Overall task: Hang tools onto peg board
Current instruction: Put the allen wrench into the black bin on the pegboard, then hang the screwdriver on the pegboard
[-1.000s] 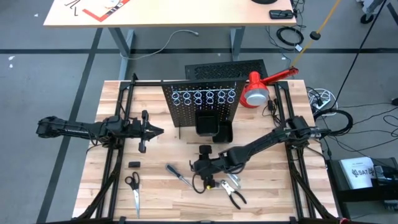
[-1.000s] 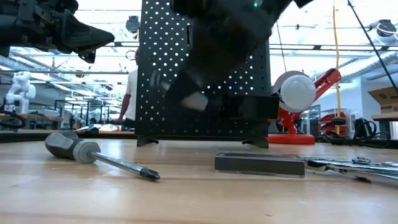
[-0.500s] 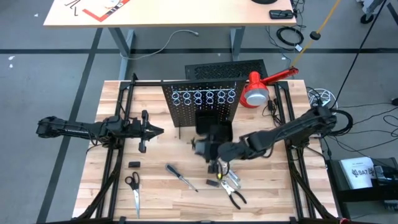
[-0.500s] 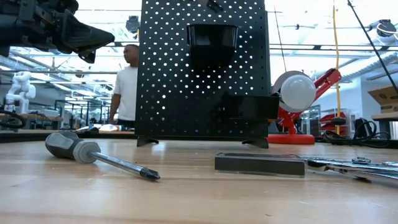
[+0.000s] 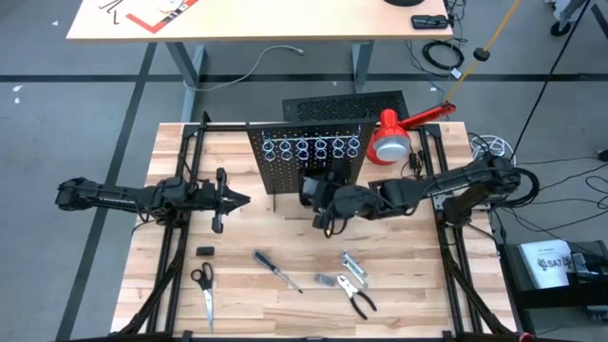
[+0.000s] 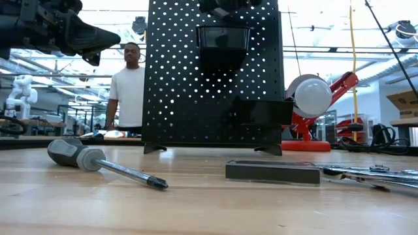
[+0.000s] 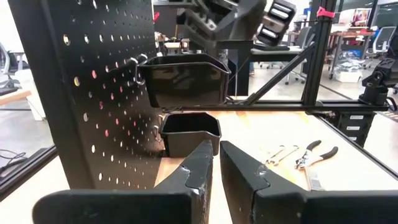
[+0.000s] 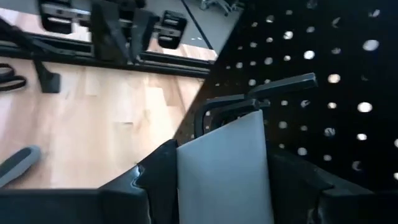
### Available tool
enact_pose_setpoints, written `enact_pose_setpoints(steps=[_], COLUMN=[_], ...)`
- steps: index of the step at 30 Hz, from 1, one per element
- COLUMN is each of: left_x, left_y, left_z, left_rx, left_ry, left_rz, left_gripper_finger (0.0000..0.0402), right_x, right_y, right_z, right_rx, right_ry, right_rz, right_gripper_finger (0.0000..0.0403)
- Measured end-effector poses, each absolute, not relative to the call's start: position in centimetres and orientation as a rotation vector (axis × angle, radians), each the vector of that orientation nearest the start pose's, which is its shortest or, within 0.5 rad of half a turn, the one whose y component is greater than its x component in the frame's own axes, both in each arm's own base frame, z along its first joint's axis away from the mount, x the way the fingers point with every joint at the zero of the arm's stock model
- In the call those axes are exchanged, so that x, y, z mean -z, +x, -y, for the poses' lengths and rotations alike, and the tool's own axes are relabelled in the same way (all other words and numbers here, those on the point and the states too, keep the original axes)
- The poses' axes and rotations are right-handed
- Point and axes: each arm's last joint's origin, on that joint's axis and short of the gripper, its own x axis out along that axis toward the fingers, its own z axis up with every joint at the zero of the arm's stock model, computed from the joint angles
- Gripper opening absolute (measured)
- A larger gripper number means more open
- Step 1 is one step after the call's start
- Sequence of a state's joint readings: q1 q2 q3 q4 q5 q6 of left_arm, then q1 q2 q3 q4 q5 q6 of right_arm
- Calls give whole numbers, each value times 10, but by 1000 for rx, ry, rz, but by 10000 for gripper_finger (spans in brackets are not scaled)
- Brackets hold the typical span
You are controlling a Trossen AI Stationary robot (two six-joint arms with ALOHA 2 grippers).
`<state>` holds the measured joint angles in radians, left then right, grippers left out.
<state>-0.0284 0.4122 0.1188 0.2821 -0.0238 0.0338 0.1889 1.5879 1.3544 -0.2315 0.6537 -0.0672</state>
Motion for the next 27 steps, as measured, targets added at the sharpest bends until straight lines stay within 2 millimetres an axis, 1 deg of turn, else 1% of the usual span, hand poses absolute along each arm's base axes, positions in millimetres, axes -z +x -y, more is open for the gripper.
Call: enact_pose_setpoints(steps=[2, 9, 12, 15, 17, 20, 23, 27], left_x=[-195, -195, -195, -195, -195, -195, -194, -194], left_y=[127, 127, 127, 127, 127, 127, 127, 127], left_z=[3, 3, 3, 3, 3, 3, 3, 3], left_rx=[5, 5, 5, 5, 5, 5, 4, 15], left_ry=[34, 34, 34, 34, 34, 34, 34, 17], left_rz=[-11, -12, -13, -13, -13, -13, -15, -19], left_gripper_finger=[41, 41, 41, 41, 41, 41, 41, 41], right_x=[-329, -331, -331, -331, -333, -338, -342, -341], right_y=[355, 354, 354, 353, 351, 348, 344, 339], right_z=[-48, -48, -48, -51, -57, -70, -86, -106], right_rx=[451, 449, 450, 438, 420, 359, 247, 103], right_ry=[-252, -250, -250, -257, -279, -326, -331, -317], right_rz=[-440, -437, -437, -435, -429, -407, -380, -378], right_gripper_finger=[212, 279, 292, 296, 296, 297, 297, 293])
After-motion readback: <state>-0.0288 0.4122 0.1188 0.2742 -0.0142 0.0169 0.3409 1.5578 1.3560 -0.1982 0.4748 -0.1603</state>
